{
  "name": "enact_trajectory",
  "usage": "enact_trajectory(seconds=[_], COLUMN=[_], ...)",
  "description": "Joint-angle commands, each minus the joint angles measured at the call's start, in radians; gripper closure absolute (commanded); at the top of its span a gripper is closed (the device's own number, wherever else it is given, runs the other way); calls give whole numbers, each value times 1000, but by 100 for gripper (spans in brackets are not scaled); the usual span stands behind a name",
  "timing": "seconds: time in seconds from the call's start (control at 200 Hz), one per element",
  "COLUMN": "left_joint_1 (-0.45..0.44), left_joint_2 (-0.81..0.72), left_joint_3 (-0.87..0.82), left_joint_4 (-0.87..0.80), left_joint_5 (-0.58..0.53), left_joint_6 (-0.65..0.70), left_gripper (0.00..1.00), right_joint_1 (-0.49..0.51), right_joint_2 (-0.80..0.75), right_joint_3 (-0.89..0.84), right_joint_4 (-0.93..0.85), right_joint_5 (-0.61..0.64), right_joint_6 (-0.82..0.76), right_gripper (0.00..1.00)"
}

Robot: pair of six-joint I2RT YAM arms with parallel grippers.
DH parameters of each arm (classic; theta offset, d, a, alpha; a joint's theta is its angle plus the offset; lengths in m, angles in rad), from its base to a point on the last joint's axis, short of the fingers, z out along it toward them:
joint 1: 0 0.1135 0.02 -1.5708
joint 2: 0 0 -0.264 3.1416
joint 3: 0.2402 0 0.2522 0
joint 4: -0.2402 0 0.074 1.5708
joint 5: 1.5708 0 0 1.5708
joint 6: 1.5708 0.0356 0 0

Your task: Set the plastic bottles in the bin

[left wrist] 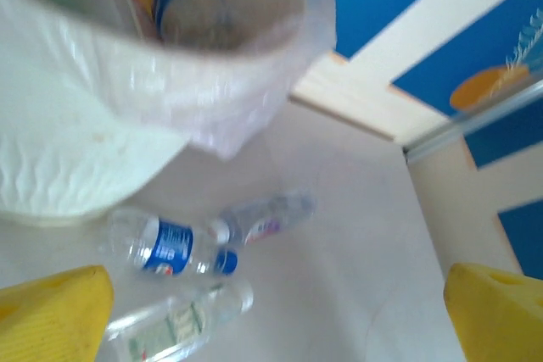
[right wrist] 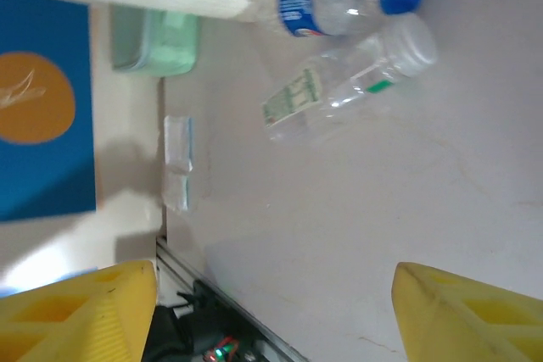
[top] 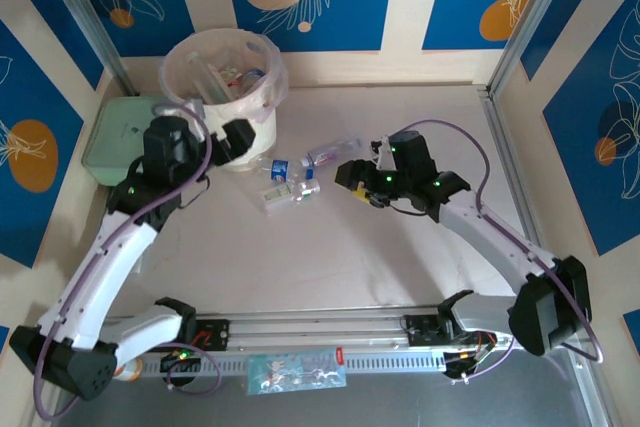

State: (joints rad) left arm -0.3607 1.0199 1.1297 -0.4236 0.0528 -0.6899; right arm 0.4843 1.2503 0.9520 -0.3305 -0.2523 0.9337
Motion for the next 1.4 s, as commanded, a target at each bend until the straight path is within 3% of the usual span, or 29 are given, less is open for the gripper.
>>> enact_trajectory(seconds=[0.0, 0.235, 0.395, 0.58, 0.755, 0.88, 1.065, 1.285, 1.395], left_joint_1=[-4, -19, -54, -90, -108, -119, -129, -132, -133], left_joint_2=[-96, -203, -243, -285, -314, -323, -328, -325, -323], left_joint_3=[-77, -198, -229, -202, -194, -186, -183, -185, -182], left_joint_4=[34, -50, -66, -152, -192, -210, -225, -224, -224], left_joint_5=[94, 143, 160, 106, 71, 47, 15, 3, -2], left_joint_6=[58, 97, 112, 170, 204, 230, 266, 280, 286], left_gripper=[1, 1, 1, 1, 1, 1, 1, 1, 1], right_joint_1=[25, 112, 145, 142, 139, 123, 119, 99, 99], right_joint_2=[45, 281, 398, 495, 577, 646, 688, 712, 720], right_joint_3=[-27, -51, 18, 76, 124, 111, 134, 128, 135], right_joint_4=[101, 351, 371, 344, 332, 483, 476, 512, 517], right_joint_5=[59, 40, 100, 172, 208, 148, 179, 173, 169], right_joint_6=[237, 505, 545, 597, 611, 654, 665, 687, 684], right_gripper=[27, 27, 25, 25, 29, 33, 35, 44, 53])
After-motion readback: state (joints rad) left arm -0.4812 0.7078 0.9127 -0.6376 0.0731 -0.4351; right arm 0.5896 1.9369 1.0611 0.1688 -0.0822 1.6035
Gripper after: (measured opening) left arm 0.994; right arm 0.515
